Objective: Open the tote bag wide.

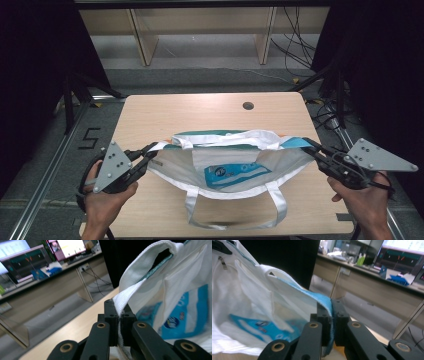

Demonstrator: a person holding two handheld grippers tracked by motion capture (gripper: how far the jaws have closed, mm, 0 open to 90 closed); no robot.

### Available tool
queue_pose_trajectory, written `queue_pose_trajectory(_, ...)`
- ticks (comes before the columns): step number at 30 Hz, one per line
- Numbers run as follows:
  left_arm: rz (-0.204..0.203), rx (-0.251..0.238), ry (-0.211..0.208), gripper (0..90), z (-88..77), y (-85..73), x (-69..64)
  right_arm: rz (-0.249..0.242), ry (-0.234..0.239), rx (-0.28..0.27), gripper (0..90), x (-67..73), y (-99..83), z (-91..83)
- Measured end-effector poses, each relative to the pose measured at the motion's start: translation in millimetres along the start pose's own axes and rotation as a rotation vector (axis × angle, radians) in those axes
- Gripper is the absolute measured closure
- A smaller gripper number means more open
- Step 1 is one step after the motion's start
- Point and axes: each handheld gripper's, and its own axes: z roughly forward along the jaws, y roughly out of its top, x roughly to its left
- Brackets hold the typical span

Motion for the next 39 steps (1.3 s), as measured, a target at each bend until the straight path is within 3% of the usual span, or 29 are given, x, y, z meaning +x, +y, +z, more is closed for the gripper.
queue_pose_trajectory(1,0.018,-0.032,0.012,87.2,-4.3,11.1,2.1,0.007,0.012,-0.028,87.1,-0.2,7.9,-4.7)
queue_pose_trajectory(2,0.018,-0.032,0.012,87.2,-4.3,11.1,2.1,0.007,0.012,-0.028,87.1,-0.2,7.9,-4.7)
queue_pose_trajectory(3,0.001,-0.078,0.009,87.2,-6.4,20.3,5.4,0.018,0.006,-0.040,87.1,-2.1,16.2,-8.2)
queue_pose_trajectory(6,0.004,-0.098,0.012,87.1,-8.5,27.8,9.3,0.002,0.007,-0.056,87.2,-5.9,24.7,-9.3)
queue_pose_trajectory(8,-0.036,-0.107,0.022,87.1,-0.3,25.7,17.2,-0.005,0.012,-0.075,87.2,-9.2,33.4,-6.3)
queue_pose_trajectory(9,-0.036,-0.107,0.022,87.1,-0.3,25.7,17.2,-0.011,0.006,-0.067,87.2,-9.9,34.8,-4.1)
queue_pose_trajectory(13,-0.107,-0.082,0.006,87.0,14.1,8.4,28.4,0.002,0.005,-0.067,87.2,-12.1,34.5,6.4)
queue_pose_trajectory(17,-0.096,-0.052,0.012,86.9,17.6,-0.2,29.4,-0.016,-0.011,-0.042,87.2,-14.2,27.6,18.6)
queue_pose_trajectory(21,-0.095,-0.031,0.011,86.9,24.6,-7.9,31.7,0.000,-0.007,-0.018,87.2,-15.5,21.6,26.4)
queue_pose_trajectory(23,-0.101,-0.027,0.014,86.8,27.5,-10.0,32.7,-0.024,-0.018,-0.013,87.1,-17.9,20.0,30.6)
queue_pose_trajectory(24,-0.101,-0.019,0.021,86.8,30.6,-12.2,33.7,-0.006,-0.010,0.003,87.2,-18.3,20.1,33.4)
queue_pose_trajectory(30,-0.151,0.008,0.037,86.7,48.9,-30.2,45.0,-0.007,-0.033,0.034,87.2,-24.2,20.4,55.4)
queue_pose_trajectory(31,-0.143,0.035,0.043,86.7,55.1,-39.6,47.1,-0.026,-0.038,0.080,87.2,-25.6,17.8,65.5)
queue_pose_trajectory(32,-0.143,0.035,0.043,86.7,55.1,-39.6,47.1,-0.026,-0.038,0.080,87.2,-25.6,17.8,65.5)
queue_pose_trajectory(33,-0.178,0.048,0.027,86.7,62.2,-52.8,48.2,-0.023,-0.033,0.102,87.2,-27.5,10.7,74.4)
queue_pose_trajectory(35,-0.196,0.058,0.017,86.6,65.7,-59.5,48.5,-0.023,-0.030,0.123,87.1,-28.3,6.0,78.5)
queue_pose_trajectory(39,-0.202,0.104,-0.014,86.4,80.5,-84.3,47.1,0.017,-0.018,0.164,87.1,-32.6,-18.7,92.8)
